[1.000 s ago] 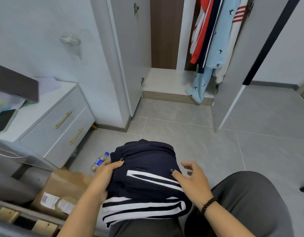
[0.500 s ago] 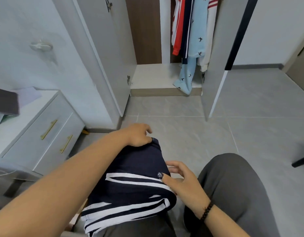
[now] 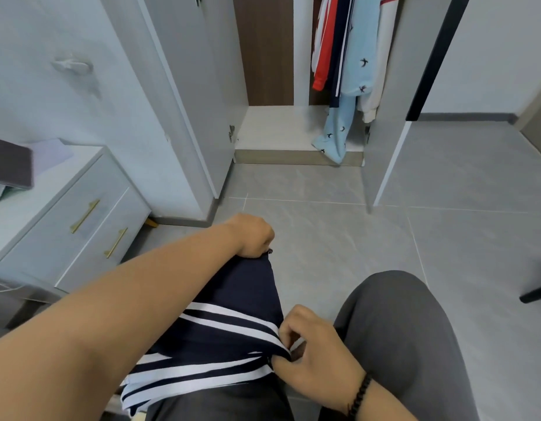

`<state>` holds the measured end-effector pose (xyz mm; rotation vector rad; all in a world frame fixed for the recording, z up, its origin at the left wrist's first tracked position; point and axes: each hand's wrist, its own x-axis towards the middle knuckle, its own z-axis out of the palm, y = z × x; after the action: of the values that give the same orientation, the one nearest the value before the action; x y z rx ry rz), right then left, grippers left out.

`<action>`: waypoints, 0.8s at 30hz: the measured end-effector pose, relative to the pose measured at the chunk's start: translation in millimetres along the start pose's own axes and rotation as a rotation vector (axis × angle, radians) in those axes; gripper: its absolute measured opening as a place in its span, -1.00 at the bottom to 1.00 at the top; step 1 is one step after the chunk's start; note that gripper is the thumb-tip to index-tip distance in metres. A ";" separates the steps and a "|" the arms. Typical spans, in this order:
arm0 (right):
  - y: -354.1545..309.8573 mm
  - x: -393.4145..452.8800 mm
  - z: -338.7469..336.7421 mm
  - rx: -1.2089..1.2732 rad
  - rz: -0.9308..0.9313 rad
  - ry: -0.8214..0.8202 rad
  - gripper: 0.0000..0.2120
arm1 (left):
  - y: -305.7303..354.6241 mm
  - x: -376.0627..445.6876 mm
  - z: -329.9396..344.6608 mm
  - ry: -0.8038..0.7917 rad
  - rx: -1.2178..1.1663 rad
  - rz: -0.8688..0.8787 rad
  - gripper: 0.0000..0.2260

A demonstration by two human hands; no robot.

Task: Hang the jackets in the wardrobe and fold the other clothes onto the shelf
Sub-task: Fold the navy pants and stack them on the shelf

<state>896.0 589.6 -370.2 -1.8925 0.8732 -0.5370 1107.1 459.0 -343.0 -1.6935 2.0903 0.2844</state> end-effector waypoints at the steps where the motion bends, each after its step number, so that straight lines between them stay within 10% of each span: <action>1: -2.2 0.7 -0.4 -0.044 -0.043 -0.018 -0.83 | -0.8 -0.8 -1.6 0.038 -0.003 0.003 -0.75; 14: -9.6 -16.0 2.5 -0.326 -0.290 0.090 -0.78 | -14.1 -9.5 38.1 0.220 -0.531 -0.339 -0.86; 24: -15.7 19.0 -8.2 0.367 0.423 0.340 -0.91 | -25.3 -127.4 51.9 0.525 -0.486 -0.658 -0.42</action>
<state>908.2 575.0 -352.5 -1.2558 1.2616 -0.7098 1162.3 586.7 -328.6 -2.8919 1.7050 0.1491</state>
